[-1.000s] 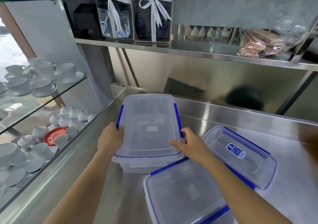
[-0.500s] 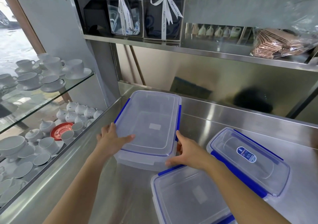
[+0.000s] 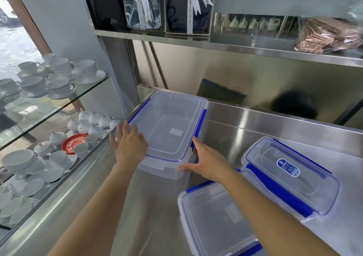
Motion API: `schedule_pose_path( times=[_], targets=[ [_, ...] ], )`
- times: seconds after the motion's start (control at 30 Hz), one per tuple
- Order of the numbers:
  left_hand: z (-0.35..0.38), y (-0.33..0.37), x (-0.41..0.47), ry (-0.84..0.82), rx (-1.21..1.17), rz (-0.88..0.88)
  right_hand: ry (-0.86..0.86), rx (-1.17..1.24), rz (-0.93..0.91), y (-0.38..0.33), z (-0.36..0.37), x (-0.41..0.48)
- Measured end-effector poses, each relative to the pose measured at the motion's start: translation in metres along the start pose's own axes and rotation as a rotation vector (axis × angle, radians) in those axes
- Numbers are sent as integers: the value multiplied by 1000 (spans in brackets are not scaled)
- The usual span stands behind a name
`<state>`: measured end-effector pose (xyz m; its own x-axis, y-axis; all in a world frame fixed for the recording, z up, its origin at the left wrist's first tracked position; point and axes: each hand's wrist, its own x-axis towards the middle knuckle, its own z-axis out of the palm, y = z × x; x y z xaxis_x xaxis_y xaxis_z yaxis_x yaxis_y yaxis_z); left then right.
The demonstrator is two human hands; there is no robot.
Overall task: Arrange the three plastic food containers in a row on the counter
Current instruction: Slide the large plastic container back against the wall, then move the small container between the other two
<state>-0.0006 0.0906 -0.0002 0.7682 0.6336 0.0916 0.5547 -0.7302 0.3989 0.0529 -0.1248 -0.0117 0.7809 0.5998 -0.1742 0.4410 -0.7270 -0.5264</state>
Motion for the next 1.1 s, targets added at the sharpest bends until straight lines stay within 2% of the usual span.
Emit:
schedule_pose_path(
  times=[0.07, 0.13, 0.17, 0.27, 0.33, 0.43, 0.53, 0.8, 0.87, 0.97, 1.03, 1.1],
  targets=[
    [-5, 19, -15, 141, -55, 90, 106, -57, -45, 10, -7, -6],
    [-10, 45, -34, 250, -159, 291, 262, -203, -33, 30, -18, -10],
    [-12, 59, -45, 248, -216, 402, 309, -276, 8, 44, -24, -12],
    [-9, 97, -81, 39, -270, 706, 254, -412, 197, 85, -40, -24],
    [5, 114, -100, -141, -171, 801, 165, -428, 245, 106, -46, -34],
    [33, 124, -119, -359, 78, 803, 199, -446, 210, 118, -49, -47],
    [53, 120, -131, -538, 183, 774, 232, -460, 221, 121, -54, -58],
    [63, 115, -137, -692, 201, 766, 181, -671, 367, 121, -68, -82],
    [57, 117, -137, -650, 211, 762, 149, -474, 310, 118, -68, -81],
    [46, 113, -137, -526, 274, 668, -31, 218, 187, 109, -68, -81],
    [36, 105, -134, -574, 386, 562, -139, 345, 140, 105, -63, -79],
    [25, 99, -131, -694, 445, 492, -200, 269, 115, 106, -57, -75]
  ],
)
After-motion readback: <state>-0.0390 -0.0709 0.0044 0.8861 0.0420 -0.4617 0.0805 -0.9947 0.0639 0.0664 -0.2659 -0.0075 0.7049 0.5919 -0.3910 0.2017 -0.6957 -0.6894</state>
